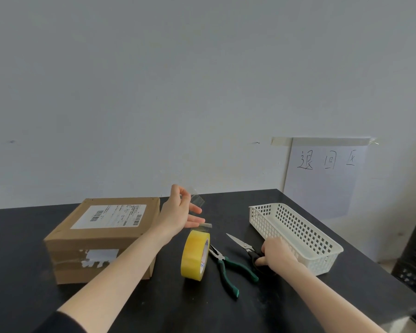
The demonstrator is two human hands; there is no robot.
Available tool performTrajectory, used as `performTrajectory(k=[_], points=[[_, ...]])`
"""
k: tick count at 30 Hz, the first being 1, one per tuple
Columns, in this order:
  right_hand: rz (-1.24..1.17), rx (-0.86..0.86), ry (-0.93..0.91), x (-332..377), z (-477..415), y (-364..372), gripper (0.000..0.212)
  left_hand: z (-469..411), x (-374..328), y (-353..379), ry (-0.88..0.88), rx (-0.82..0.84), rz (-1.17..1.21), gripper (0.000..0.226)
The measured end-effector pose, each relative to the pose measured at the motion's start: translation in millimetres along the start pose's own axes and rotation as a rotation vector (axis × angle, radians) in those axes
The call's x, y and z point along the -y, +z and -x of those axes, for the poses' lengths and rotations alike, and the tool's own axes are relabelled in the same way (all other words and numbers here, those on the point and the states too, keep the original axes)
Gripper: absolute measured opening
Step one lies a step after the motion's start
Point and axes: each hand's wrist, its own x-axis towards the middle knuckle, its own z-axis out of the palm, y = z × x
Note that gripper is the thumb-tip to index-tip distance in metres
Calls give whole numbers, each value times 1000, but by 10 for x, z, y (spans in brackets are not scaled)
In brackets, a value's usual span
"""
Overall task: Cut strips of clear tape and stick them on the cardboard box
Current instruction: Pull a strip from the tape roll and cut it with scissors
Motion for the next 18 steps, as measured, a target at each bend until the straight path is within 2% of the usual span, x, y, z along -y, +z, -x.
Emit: performTrajectory(k=[6, 10, 15, 18], points=[[3, -19, 5, -11, -18, 7, 55, -6, 9, 4, -5, -1, 5, 12], [-12, 1, -20, -8, -10, -17, 34, -1, 5, 9, -3, -2, 14, 12], [4, 34, -45, 4, -7, -53, 34, 9, 1, 19, -3, 0, 23, 12], [40, -11, -63, 45, 21, -101, 37, 9, 4, 23, -1, -4, 9, 12]])
